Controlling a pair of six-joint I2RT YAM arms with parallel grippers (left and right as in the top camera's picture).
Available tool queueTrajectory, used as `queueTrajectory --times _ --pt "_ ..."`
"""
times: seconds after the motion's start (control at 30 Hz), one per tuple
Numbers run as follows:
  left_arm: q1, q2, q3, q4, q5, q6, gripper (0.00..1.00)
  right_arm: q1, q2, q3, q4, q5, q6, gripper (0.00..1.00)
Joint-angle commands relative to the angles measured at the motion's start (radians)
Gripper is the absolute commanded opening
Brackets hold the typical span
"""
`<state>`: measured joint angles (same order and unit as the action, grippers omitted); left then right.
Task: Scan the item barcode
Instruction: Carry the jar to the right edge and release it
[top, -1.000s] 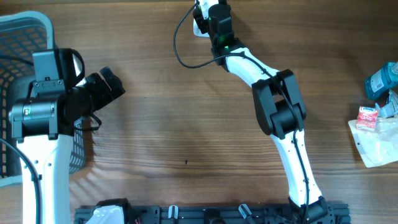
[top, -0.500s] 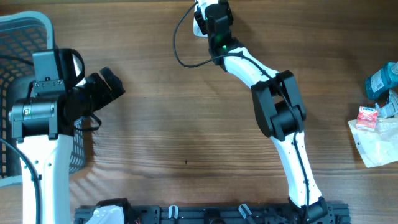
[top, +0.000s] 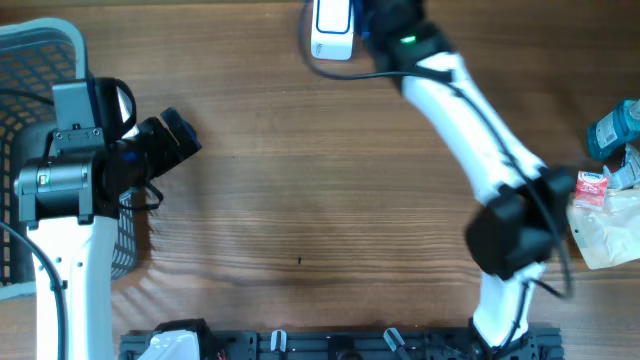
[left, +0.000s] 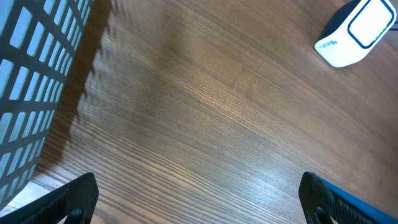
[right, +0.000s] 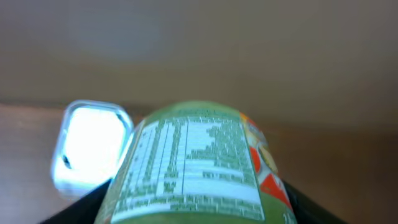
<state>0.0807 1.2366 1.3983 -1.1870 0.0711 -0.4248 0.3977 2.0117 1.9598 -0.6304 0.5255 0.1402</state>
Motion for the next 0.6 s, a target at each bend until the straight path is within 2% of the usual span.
queueTrajectory --times 0.0,0.1,0.2,0.37,0.57 --pt "0.007 -0.01 0.014 0.0 -0.017 -0.009 1.0 -0.11 -0.037 0.003 -0.241 -0.014 0.41 0.68" --pt "0.007 -0.01 0.014 0.0 -0.017 -0.01 1.0 -0.198 -0.03 -0.018 -0.421 -0.022 0.545 0.67" --pt "0.007 -0.01 0.014 0.0 -0.017 -0.01 1.0 -0.315 -0.018 -0.076 -0.486 -0.048 0.567 0.67" --pt "0.007 -0.01 0.014 0.0 -0.017 -0.01 1.0 -0.472 -0.011 -0.187 -0.409 -0.091 0.566 0.71" --pt "0.007 -0.01 0.014 0.0 -0.017 -0.009 1.0 -0.646 -0.011 -0.38 -0.219 -0.227 0.546 0.7"
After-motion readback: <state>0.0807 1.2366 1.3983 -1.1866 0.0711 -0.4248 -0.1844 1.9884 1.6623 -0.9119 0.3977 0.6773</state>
